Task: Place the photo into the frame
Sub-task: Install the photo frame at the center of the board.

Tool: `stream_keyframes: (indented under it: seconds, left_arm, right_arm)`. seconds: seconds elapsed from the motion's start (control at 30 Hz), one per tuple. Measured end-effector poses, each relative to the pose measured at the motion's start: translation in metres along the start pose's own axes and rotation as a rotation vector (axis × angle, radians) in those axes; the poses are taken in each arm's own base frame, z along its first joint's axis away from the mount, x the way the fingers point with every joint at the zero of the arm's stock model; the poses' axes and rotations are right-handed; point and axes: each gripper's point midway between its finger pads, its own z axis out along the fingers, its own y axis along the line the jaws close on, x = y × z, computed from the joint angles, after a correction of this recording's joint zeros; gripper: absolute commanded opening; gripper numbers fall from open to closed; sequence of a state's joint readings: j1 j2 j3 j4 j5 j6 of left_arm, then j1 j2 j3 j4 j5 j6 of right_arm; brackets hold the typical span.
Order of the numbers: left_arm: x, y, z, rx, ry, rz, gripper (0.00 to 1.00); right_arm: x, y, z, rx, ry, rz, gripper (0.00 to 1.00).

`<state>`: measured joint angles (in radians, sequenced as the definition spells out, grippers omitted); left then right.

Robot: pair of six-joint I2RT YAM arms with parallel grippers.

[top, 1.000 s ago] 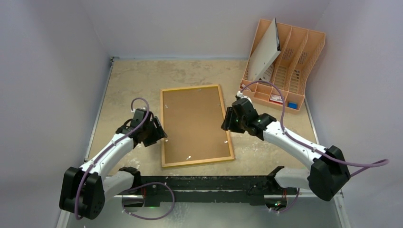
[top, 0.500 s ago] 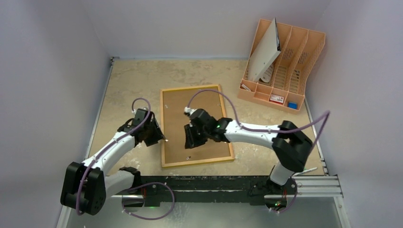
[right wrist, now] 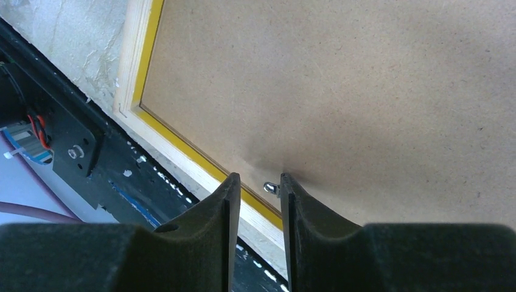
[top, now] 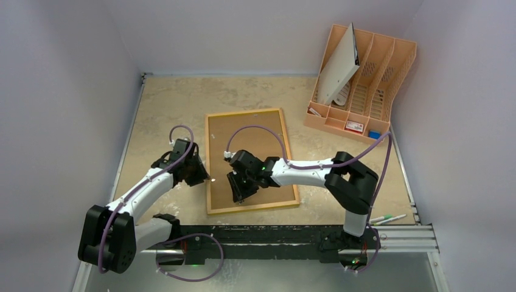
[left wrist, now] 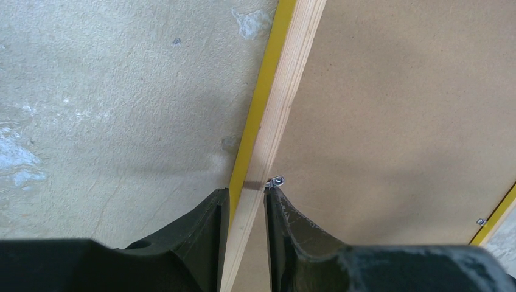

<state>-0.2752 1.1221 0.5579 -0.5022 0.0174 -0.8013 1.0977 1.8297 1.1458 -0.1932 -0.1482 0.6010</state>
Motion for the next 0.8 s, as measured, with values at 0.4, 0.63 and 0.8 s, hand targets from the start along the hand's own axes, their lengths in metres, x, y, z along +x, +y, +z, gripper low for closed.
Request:
stream_keyframes:
  seconds: [0.4, 0.63, 0.8]
  left_arm:
    - [0.003, 0.003, 0.005, 0.003, -0.001, -0.017, 0.07]
    - [0.003, 0.002, 0.005, 0.010, -0.005, -0.030, 0.09]
    - [0.002, 0.001, 0.006, 0.011, -0.003, -0.032, 0.09]
  right_arm:
    - [0.010, -0.002, 0.000, -0.012, 0.030, -0.005, 0.29]
    - [0.013, 0.000, 0.000, -0.030, 0.044, -0.011, 0.28]
    - [0.015, 0.001, 0.000, -0.040, 0.052, -0.013, 0.27]
